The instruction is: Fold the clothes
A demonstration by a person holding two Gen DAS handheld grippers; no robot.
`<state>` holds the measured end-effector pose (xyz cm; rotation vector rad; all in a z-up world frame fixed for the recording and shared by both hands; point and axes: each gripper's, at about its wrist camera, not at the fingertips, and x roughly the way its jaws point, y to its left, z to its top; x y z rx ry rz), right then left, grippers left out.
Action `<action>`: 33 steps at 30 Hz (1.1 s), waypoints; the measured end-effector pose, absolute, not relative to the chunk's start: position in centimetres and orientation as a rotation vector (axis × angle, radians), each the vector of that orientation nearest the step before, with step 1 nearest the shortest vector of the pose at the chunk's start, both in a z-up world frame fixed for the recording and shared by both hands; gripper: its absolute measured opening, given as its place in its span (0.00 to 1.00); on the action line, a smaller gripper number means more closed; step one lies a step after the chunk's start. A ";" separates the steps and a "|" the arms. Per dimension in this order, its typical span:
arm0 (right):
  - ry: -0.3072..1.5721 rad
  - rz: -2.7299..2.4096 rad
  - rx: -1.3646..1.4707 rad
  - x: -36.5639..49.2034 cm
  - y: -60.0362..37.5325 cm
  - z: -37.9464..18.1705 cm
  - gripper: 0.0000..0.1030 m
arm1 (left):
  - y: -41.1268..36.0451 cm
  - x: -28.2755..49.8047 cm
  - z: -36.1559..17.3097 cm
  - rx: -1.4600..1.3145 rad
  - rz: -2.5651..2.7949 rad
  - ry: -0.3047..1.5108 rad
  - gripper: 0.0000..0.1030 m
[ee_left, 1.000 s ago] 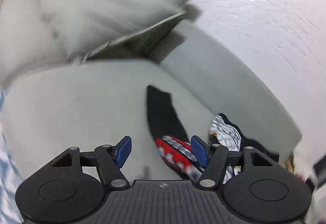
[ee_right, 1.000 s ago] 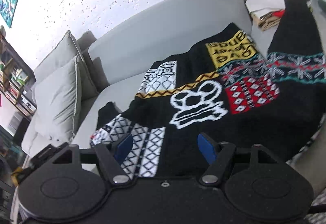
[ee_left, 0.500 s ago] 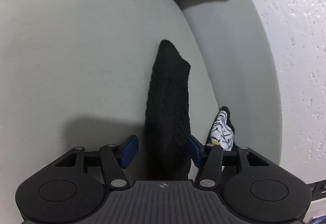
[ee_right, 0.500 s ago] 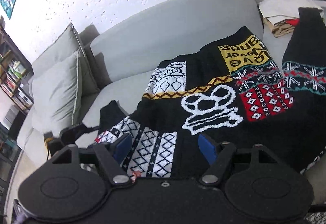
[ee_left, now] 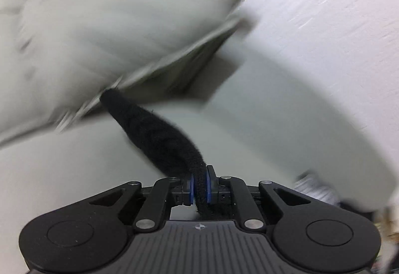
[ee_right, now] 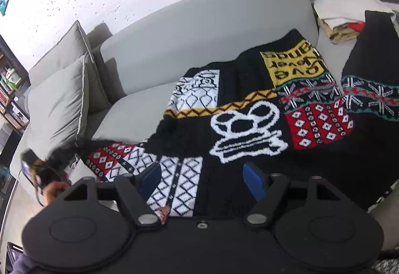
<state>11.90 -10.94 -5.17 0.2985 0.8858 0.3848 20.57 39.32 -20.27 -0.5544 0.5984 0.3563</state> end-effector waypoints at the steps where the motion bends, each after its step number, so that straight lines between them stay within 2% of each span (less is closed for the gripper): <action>1: 0.899 0.390 0.310 12.0 -11.1 -5.3 0.70 | 39.7 20.3 -20.6 -0.562 0.379 0.630 0.24; 2: 0.911 0.397 0.320 12.0 -11.4 -5.3 0.70 | 39.9 19.6 -20.2 -0.569 0.392 0.632 0.24; 4: 0.912 0.411 0.322 11.7 -11.9 -5.1 0.72 | 40.4 18.1 -19.3 -0.583 0.420 0.634 0.35; 6: 0.898 0.412 0.326 11.4 -12.6 -4.7 0.76 | 40.9 16.6 -18.4 -0.597 0.448 0.637 0.37; 12: 0.865 0.410 0.373 10.6 -15.3 -3.5 0.77 | 38.5 12.7 -14.2 -0.556 0.360 0.666 0.37; 17: 0.834 0.388 0.400 9.3 -18.7 -2.3 0.77 | 31.0 9.7 -10.8 -0.414 0.203 0.705 0.46; 19: 0.820 0.370 0.407 8.8 -20.3 -2.1 0.80 | 27.3 9.3 -10.2 -0.360 0.152 0.734 0.58; 21: 0.817 0.337 0.421 8.5 -22.1 -2.6 0.80 | 23.4 9.5 -10.1 -0.314 0.111 0.773 0.65; 23: 0.835 0.294 0.454 8.6 -24.1 -3.9 0.80 | 19.7 9.7 -10.8 -0.283 0.065 0.806 0.65; 24: 0.851 0.273 0.473 8.8 -25.1 -4.9 0.72 | 18.1 10.0 -11.3 -0.272 0.036 0.820 0.65; 25: 0.866 0.250 0.486 9.0 -26.0 -5.9 0.52 | 16.5 10.2 -11.8 -0.265 0.013 0.839 0.64; 26: 0.883 0.223 0.476 9.3 -26.6 -6.9 0.41 | 14.9 10.6 -12.5 -0.258 -0.004 0.862 0.63; 27: 0.899 0.197 0.460 9.6 -27.2 -8.0 0.24 | 13.5 11.1 -13.2 -0.238 -0.017 0.884 0.61; 28: 0.910 0.178 0.426 10.0 -27.5 -9.0 0.18 | 12.1 11.5 -13.9 -0.212 -0.027 0.904 0.60; 33: 0.917 0.142 0.315 12.5 -27.6 -13.0 0.18 | 6.1 13.4 -15.7 -0.059 -0.042 0.916 0.59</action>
